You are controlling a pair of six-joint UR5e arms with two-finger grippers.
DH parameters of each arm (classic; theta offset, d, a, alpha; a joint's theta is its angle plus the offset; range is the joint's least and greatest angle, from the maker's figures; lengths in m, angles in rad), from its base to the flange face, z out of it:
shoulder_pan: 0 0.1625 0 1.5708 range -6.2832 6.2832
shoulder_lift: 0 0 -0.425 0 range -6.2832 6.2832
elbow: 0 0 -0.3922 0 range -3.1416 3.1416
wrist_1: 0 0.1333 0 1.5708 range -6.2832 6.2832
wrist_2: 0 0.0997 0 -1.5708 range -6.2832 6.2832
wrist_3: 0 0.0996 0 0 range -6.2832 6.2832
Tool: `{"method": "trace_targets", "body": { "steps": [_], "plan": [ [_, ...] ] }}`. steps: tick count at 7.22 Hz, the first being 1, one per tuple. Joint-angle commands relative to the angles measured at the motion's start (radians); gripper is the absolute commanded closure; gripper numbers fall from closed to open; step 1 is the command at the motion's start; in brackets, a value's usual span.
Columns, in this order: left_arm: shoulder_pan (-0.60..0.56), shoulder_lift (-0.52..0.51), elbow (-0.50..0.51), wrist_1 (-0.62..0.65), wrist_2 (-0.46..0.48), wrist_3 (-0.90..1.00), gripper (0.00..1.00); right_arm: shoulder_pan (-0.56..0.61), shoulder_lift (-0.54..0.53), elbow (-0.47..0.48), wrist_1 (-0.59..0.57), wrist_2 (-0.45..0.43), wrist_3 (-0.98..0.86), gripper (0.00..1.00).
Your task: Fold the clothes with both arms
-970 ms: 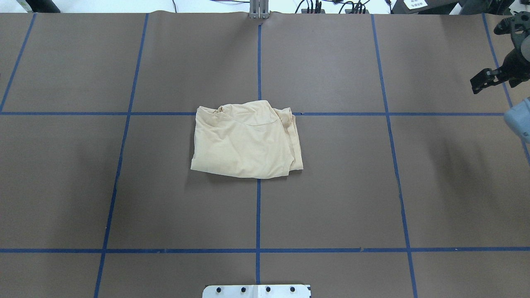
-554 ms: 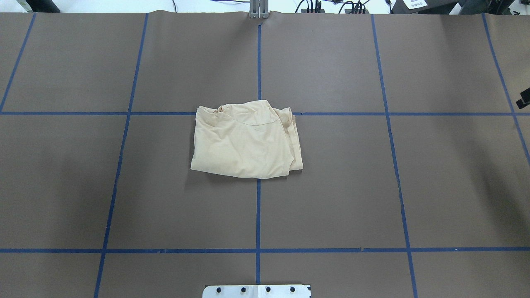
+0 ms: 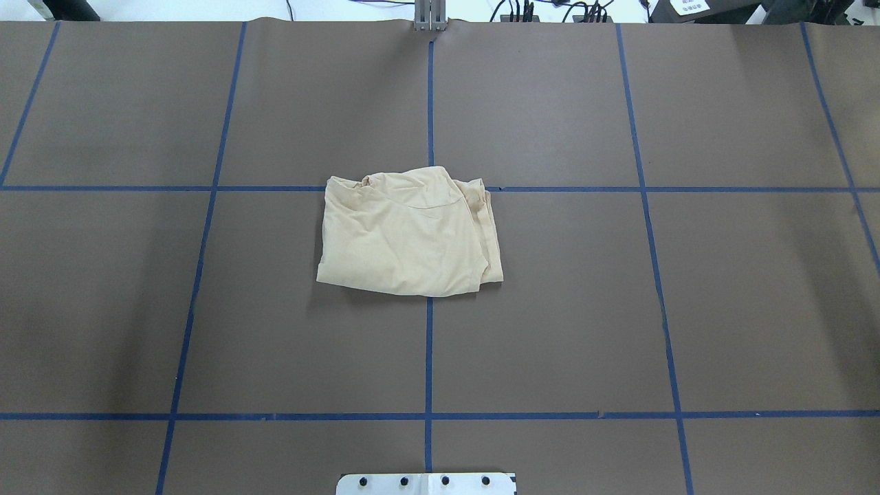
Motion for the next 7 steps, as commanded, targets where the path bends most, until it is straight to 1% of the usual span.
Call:
{"method": "trace_targets", "body": {
  "steps": [1,2,3,4,5,6,7],
  "plan": [
    [-0.023,-0.014,-0.022,0.122,-0.014,0.026,0.0,0.017,0.044,0.014,-0.152,-0.013,-0.077,0.0],
    [-0.023,-0.027,-0.058,0.195,-0.014,0.024,0.0,0.023,0.076,0.015,-0.212,-0.013,-0.087,0.0],
    [-0.023,-0.03,-0.092,0.249,-0.014,0.024,0.0,0.026,0.098,0.002,-0.232,-0.013,-0.096,0.0],
    [-0.023,-0.029,-0.094,0.259,-0.019,0.026,0.0,0.027,0.077,-0.014,-0.216,-0.003,-0.098,0.0],
    [-0.023,-0.02,-0.07,0.247,-0.027,0.027,0.0,0.028,0.072,-0.009,-0.19,-0.005,-0.09,0.0],
    [-0.023,-0.02,-0.066,0.247,-0.092,0.027,0.0,0.026,0.063,-0.022,-0.147,-0.003,-0.085,0.0],
    [-0.023,-0.015,-0.059,0.245,-0.135,0.026,0.0,0.026,0.06,-0.045,-0.102,0.0,-0.082,0.0]
  ]
}}
